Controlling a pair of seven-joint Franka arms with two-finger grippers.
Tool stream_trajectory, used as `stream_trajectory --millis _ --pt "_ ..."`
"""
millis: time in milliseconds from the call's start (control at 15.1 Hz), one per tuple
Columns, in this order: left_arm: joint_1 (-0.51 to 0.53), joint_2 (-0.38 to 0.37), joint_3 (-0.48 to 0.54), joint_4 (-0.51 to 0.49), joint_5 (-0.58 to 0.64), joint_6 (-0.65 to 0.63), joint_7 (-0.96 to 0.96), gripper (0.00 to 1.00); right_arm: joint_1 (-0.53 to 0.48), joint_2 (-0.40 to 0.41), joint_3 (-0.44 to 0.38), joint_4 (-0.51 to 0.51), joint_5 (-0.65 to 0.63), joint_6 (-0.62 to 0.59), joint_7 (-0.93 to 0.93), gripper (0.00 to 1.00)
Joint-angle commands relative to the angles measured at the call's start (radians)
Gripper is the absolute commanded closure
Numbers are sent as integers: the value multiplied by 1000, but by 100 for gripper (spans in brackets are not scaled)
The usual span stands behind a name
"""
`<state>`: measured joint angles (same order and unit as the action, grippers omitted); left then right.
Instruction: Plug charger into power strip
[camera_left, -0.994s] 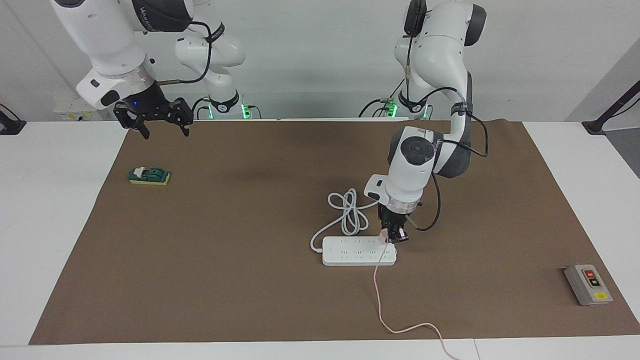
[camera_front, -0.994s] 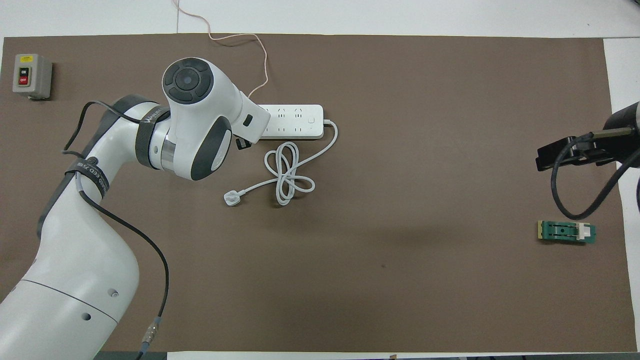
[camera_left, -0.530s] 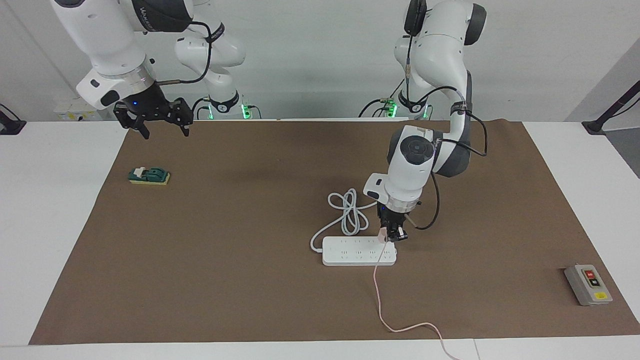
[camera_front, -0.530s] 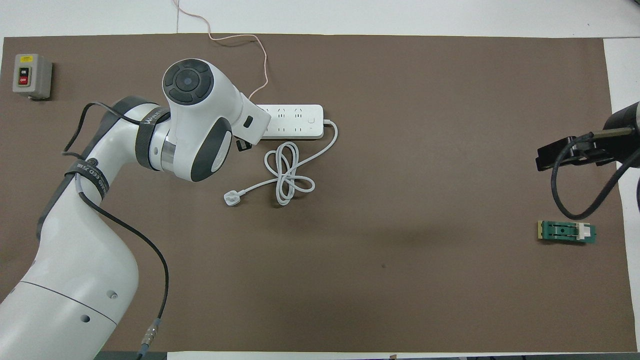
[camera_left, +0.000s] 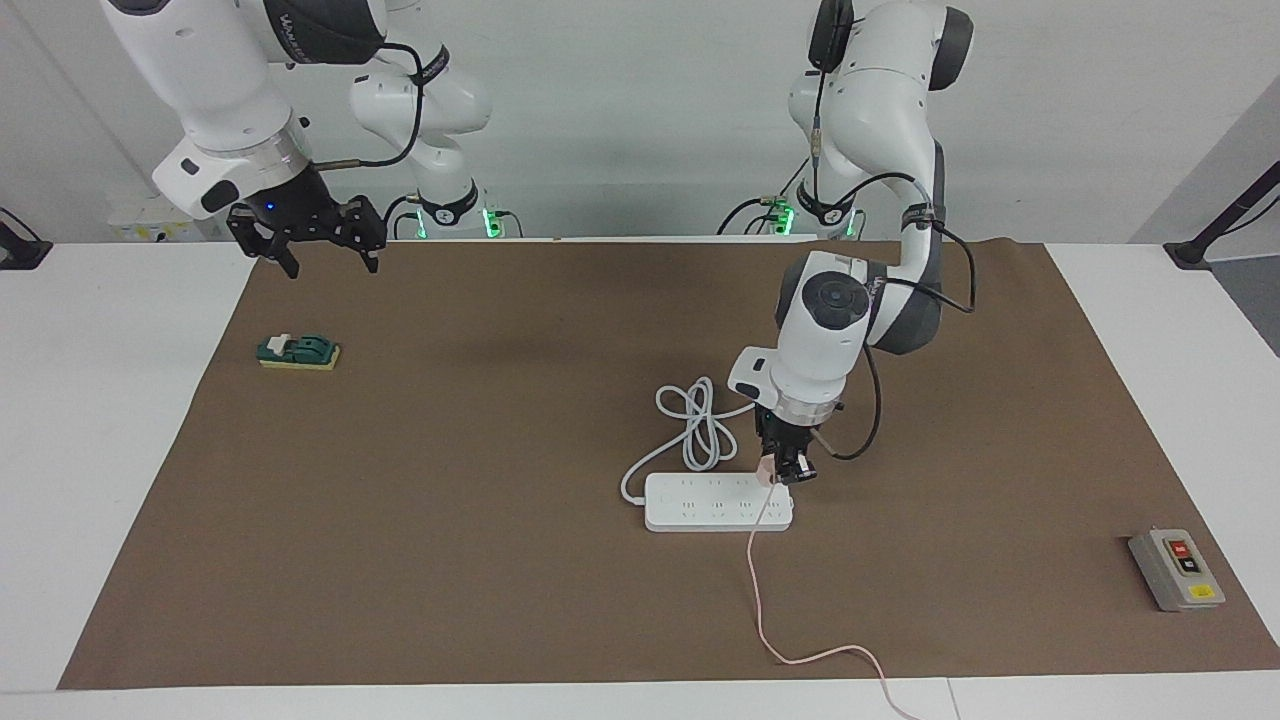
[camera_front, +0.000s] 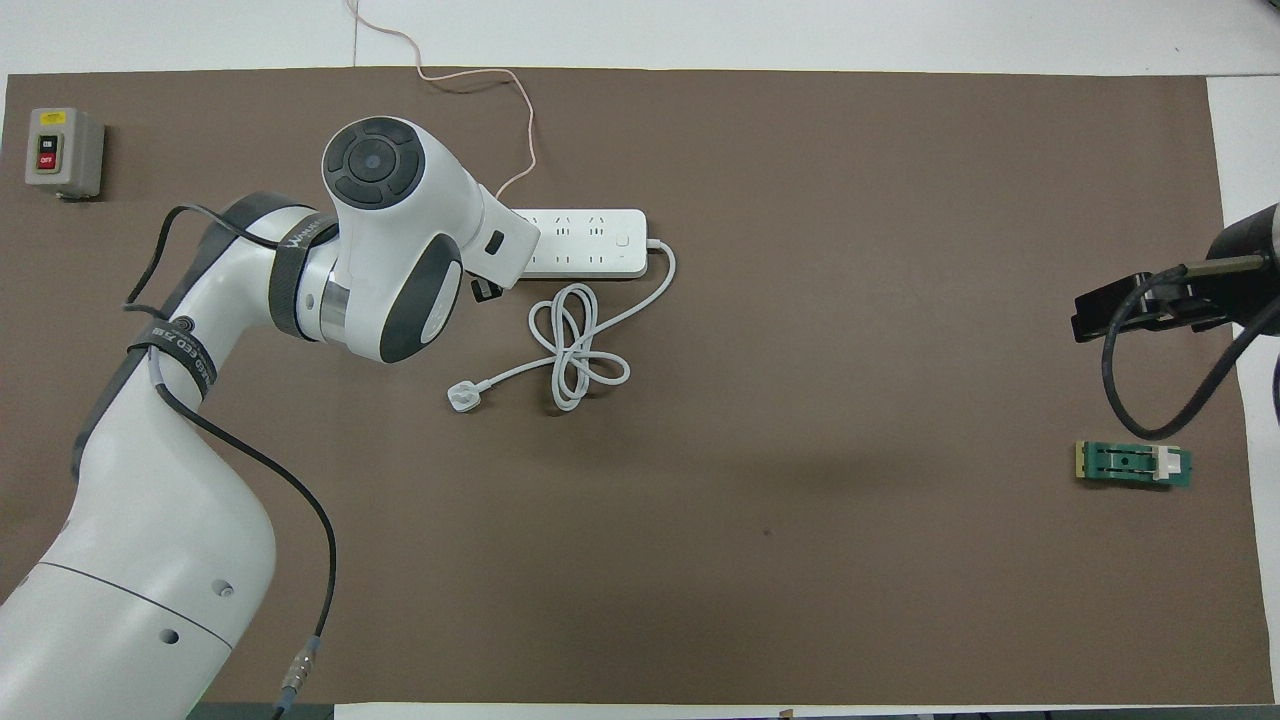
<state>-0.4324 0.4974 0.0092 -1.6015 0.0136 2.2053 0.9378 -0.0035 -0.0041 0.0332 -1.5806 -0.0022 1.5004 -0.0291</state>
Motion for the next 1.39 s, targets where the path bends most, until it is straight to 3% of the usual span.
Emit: stream_trajectory --millis 0,1325 --pt "1 16 9 -26 5 17 6 100 -18 -22 10 -27 5 14 -14 0" --pt "21 49 2 -9 14 42 27 100 -18 -22 10 -25 5 14 -14 0"
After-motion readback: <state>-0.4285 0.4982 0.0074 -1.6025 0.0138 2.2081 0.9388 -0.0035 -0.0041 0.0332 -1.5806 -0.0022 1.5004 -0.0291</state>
